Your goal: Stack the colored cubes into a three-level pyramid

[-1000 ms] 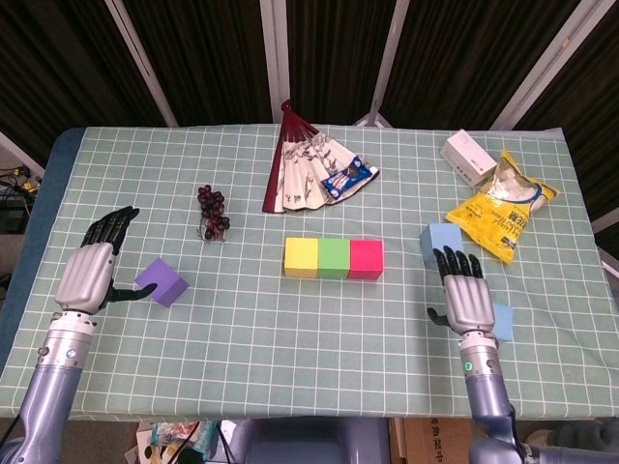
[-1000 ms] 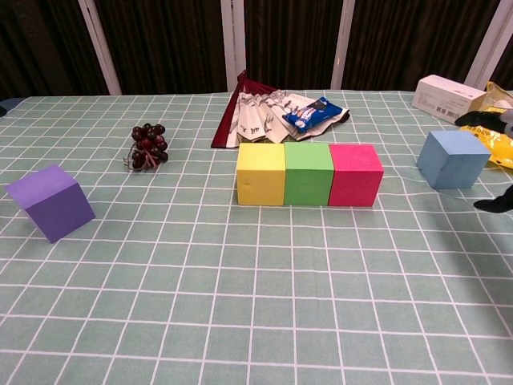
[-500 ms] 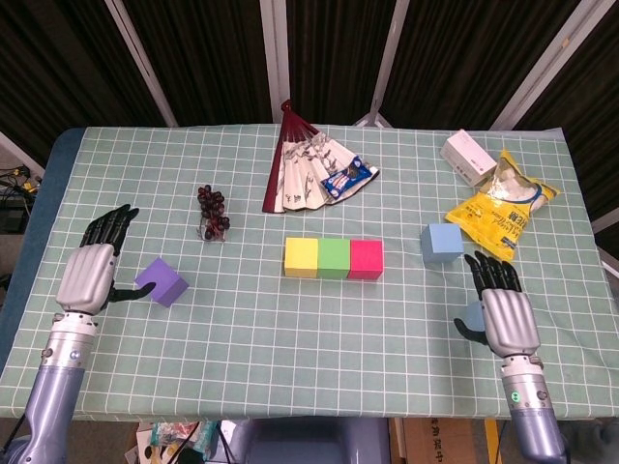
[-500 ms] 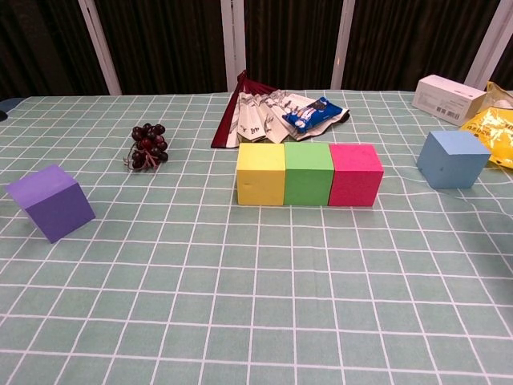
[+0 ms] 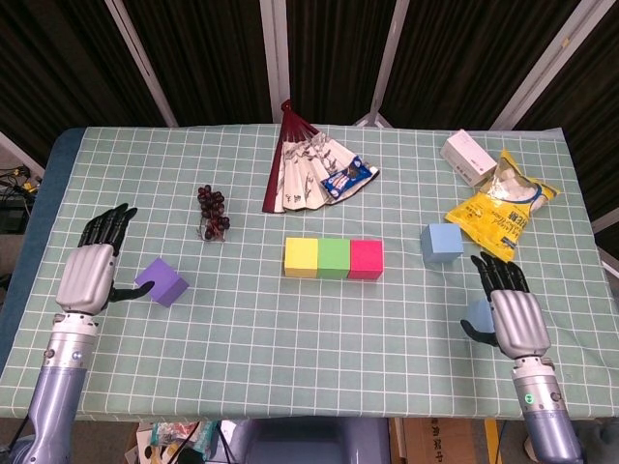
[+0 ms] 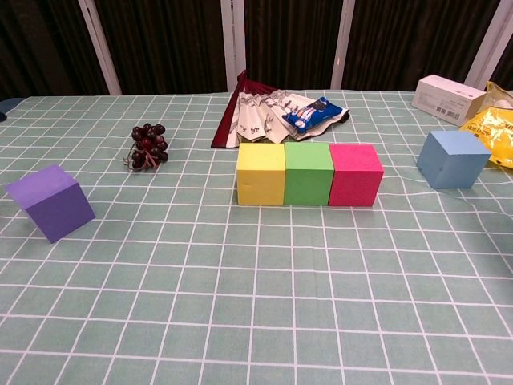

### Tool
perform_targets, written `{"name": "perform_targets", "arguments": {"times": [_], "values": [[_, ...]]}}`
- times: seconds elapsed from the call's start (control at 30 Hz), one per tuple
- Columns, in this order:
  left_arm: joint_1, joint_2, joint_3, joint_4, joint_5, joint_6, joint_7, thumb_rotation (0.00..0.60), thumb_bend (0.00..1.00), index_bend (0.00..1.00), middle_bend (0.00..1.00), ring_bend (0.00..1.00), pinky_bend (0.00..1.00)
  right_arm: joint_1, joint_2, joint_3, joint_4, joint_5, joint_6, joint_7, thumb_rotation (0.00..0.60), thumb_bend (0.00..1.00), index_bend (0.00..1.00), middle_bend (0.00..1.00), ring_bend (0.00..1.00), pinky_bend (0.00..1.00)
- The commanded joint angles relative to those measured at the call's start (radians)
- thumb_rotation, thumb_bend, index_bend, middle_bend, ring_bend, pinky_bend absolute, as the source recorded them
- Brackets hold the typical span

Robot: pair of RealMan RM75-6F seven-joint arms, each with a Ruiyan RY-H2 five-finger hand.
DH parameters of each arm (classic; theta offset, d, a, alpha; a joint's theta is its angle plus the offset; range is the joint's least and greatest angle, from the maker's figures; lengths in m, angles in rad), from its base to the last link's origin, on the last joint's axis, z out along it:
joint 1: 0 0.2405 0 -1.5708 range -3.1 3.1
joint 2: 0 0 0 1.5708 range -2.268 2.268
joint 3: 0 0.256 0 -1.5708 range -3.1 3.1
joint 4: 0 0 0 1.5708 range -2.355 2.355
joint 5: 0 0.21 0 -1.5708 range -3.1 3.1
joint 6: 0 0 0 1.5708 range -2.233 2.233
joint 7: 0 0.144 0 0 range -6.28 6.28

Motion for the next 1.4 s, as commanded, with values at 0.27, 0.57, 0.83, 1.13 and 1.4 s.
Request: {"name": "perform_targets", "arguments": {"times": [0.27, 0.57, 0.83, 1.13, 1.4], "values": [[0.0, 0.008, -0.015, -0.002, -0.014, -0.004, 0.0, 0.6, 0.12, 0.0, 0.01, 0.0, 0.0, 0.18, 0.014, 0.134, 0.13, 0.179, -0.235, -0.108, 0.6, 0.25, 0.0, 0.06, 0.0, 0.0], [-0.002, 0.014, -0.03, 0.005, -0.029, -0.006, 0.001, 0.6, 0.12, 0.0, 0.01, 0.0, 0.0, 0.323, -0.031, 0.189, 0.29, 0.351, -0.417, -0.171, 0.6, 0.25, 0.0, 0.06, 0.0, 0.0], [-0.001, 0.02, -0.042, 0.007, -0.035, 0.0, 0.001, 0.6, 0.12, 0.0, 0.01, 0.0, 0.0, 0.396, -0.07, 0.145, 0.411, 0.428, -0.541, -0.227, 0.6, 0.25, 0.0, 0.06, 0.0, 0.0], [-0.005, 0.014, -0.045, 0.022, -0.055, -0.011, 0.004, 0.6, 0.12, 0.0, 0.01, 0.0, 0.0, 0.431, -0.118, 0.105, 0.52, 0.464, -0.601, -0.233, 0.6, 0.25, 0.0, 0.09, 0.0, 0.0], [-0.008, 0.007, -0.046, 0.031, -0.066, -0.013, 0.013, 0.6, 0.12, 0.0, 0.01, 0.0, 0.0, 0.441, -0.183, 0.095, 0.625, 0.427, -0.62, -0.184, 0.6, 0.25, 0.0, 0.22, 0.03, 0.0]]}}
